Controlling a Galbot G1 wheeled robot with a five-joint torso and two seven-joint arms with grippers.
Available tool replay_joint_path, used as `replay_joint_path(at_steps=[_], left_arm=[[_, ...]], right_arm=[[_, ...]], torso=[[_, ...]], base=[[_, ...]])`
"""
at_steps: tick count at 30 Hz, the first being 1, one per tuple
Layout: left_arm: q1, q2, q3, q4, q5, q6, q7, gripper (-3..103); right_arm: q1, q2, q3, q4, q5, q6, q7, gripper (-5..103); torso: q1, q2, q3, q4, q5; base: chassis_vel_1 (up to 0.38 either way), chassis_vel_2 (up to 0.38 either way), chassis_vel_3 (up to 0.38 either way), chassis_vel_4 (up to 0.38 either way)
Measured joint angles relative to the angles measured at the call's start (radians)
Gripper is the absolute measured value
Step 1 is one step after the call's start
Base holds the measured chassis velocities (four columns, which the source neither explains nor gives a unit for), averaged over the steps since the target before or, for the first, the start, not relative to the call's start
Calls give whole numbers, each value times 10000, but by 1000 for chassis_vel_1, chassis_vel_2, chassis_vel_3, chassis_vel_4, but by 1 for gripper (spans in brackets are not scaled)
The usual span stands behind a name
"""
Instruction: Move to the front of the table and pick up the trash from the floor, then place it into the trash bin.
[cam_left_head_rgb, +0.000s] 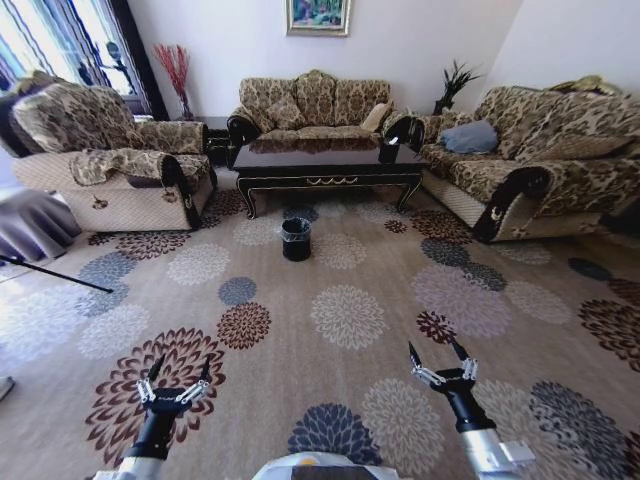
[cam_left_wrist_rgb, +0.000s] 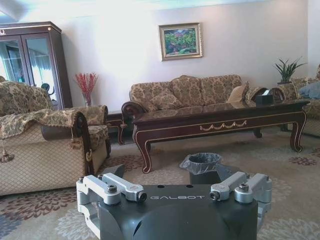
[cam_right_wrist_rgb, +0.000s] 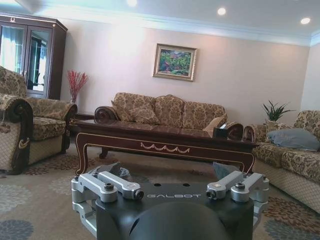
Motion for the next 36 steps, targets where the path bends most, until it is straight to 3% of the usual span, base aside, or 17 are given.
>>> replay_joint_path(at_steps=[36], left_arm=[[0,0,0,0,0,0,0,100]], right_arm=[[0,0,0,0,0,0,0,100]], torso=[[608,1510,900,0,0]], base=[[0,0,0,0]])
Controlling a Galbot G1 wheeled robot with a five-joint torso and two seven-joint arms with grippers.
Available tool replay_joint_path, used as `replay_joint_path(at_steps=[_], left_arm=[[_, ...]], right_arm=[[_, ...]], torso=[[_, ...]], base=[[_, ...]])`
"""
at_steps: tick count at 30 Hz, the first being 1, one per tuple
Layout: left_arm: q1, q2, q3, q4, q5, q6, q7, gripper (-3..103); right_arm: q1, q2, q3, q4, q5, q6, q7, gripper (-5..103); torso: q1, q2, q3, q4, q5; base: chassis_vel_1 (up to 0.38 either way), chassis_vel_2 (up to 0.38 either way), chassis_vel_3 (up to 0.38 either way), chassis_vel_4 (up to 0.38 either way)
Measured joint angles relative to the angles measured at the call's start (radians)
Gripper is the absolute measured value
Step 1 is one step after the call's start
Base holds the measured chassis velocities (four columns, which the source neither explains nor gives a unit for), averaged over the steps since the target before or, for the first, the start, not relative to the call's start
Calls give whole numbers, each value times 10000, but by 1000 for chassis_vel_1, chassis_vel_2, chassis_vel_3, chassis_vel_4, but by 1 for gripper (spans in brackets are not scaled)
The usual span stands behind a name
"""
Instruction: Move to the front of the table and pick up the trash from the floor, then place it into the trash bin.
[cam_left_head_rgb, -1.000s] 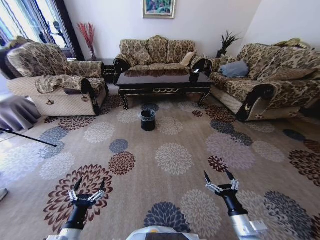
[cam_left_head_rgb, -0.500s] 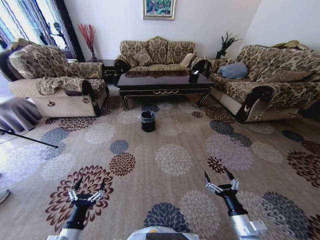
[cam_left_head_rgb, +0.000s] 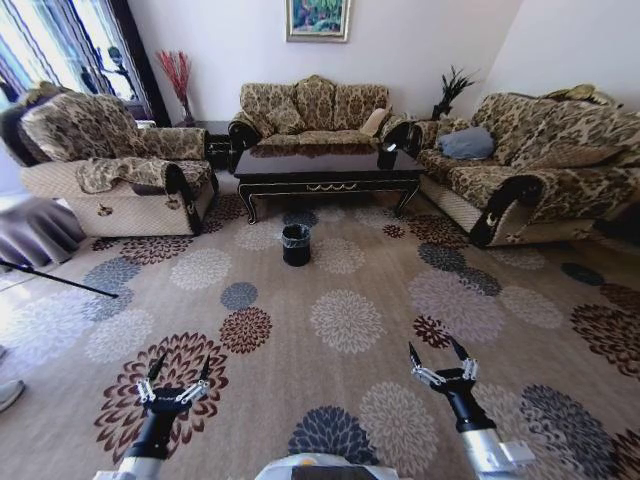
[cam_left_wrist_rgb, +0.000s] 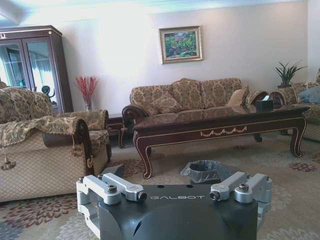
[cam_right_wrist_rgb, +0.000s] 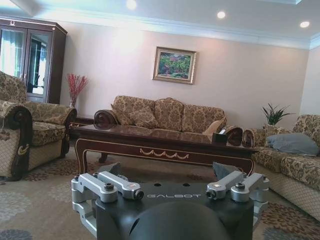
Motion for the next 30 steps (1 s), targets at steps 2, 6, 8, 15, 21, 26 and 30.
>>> replay_joint_path(at_steps=[2,6,8,15,21,26,30], left_arm=[[0,0,0,0,0,0,0,100],[0,0,0,0,0,0,0,100],[0,0,0,0,0,0,0,100],[0,0,0,0,0,0,0,100],[-1,0,0,0,0,0,0,100],[0,0,0,0,0,0,0,100],[0,0,0,0,0,0,0,100]], right_arm=[[0,0,0,0,0,0,0,100],[0,0,0,0,0,0,0,100],[0,0,0,0,0,0,0,100],[0,0,0,0,0,0,0,100],[0,0,0,0,0,0,0,100],[0,0,0,0,0,0,0,100],[0,0,0,0,0,0,0,100]], torso=[[22,50,28,0,0],[107,261,154,0,0],[124,303,180,0,0],[268,650,385,0,0],[388,919,537,0,0],[480,1151,673,0,0],[547,1303,757,0,0]], base=[[0,0,0,0],[0,0,0,0],[0,0,0,0],[0,0,0,0],[0,0,0,0],[0,0,0,0],[0,0,0,0]])
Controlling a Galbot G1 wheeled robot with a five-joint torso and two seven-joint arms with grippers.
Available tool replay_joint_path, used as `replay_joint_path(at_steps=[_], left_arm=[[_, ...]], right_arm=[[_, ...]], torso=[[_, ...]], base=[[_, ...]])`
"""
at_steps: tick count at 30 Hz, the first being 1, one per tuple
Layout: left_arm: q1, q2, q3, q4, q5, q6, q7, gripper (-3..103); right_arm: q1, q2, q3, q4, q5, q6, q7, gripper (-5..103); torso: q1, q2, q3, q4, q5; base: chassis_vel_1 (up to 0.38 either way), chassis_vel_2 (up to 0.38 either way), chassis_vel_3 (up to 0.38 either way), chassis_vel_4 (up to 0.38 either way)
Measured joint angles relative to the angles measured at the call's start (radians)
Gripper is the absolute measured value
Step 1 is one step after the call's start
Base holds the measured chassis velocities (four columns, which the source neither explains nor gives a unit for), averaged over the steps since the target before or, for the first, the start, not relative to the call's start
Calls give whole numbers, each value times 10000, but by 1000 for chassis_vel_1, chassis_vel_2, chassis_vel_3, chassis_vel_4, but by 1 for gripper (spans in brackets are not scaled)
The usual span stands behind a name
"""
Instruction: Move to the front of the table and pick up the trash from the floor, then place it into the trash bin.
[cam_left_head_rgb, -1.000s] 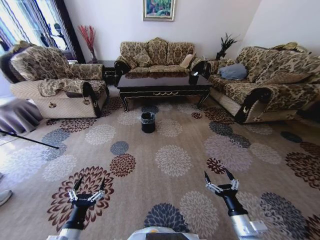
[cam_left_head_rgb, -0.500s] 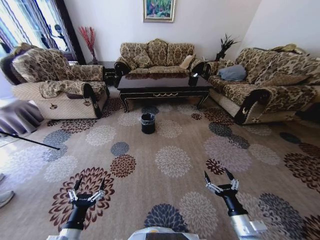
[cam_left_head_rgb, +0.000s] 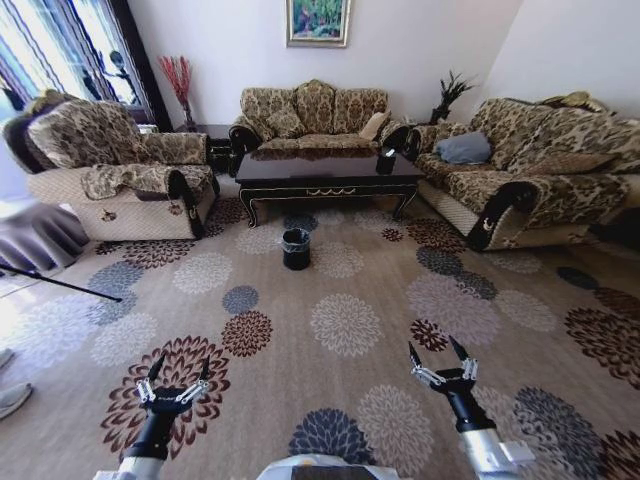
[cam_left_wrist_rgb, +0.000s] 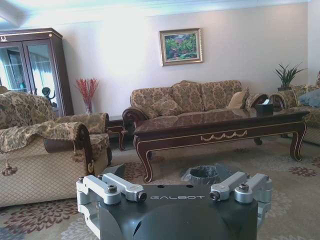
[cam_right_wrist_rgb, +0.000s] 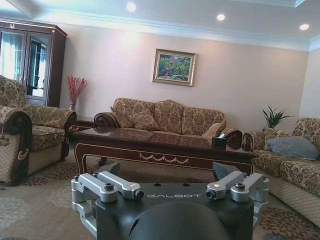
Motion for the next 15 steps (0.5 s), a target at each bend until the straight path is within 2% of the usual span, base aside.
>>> replay_joint_path(at_steps=[15], left_arm=[[0,0,0,0,0,0,0,100]], right_arm=[[0,0,0,0,0,0,0,100]], torso=[[296,679,381,1,1]], base=[[0,0,0,0]])
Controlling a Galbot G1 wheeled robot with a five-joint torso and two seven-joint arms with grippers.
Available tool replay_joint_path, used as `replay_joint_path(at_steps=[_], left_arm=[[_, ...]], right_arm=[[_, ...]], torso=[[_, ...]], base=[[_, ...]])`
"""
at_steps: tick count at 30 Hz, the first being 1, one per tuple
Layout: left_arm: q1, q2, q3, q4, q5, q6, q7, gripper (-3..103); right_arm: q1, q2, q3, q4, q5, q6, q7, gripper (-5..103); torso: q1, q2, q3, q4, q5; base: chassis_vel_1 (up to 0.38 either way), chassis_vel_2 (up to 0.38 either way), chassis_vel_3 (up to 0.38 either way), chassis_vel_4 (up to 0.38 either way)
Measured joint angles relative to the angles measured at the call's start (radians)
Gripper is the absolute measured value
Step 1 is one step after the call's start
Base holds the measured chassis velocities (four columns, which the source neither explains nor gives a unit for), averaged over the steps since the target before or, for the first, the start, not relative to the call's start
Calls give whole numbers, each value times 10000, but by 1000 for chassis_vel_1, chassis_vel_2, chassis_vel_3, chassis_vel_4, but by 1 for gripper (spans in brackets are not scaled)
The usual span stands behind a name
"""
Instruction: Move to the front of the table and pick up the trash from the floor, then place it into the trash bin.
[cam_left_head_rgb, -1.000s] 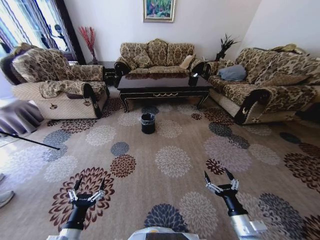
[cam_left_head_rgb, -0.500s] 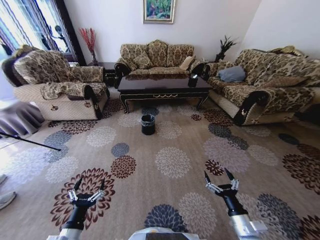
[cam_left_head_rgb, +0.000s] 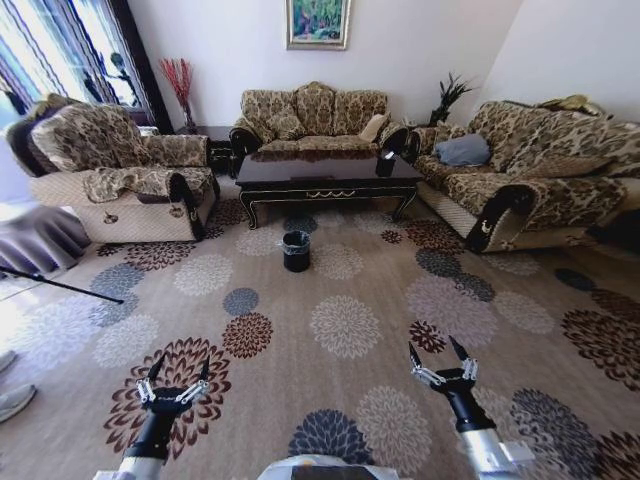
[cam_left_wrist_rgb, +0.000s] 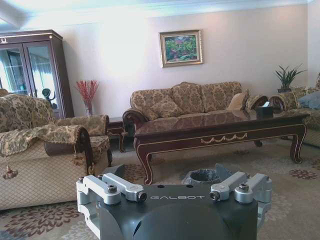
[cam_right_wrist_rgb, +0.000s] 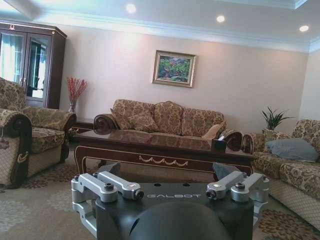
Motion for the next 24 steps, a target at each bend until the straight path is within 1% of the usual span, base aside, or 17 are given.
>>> replay_joint_path(at_steps=[7,8,10,20,24], left_arm=[[0,0,0,0,0,0,0,100],[0,0,0,0,0,0,0,100],[0,0,0,0,0,0,0,100],[0,0,0,0,0,0,0,100],[0,0,0,0,0,0,0,100]], right_arm=[[0,0,0,0,0,0,0,100],[0,0,0,0,0,0,0,100],[0,0,0,0,0,0,0,100],[0,0,0,0,0,-1,1,100],[0,0,0,0,0,0,0,100]], torso=[[148,362,216,0,0],[148,362,216,0,0],[212,503,296,0,-1],[391,901,513,0,0],[511,1178,670,0,0]], base=[[0,0,0,0],[0,0,0,0],[0,0,0,0],[0,0,0,0],[0,0,0,0]])
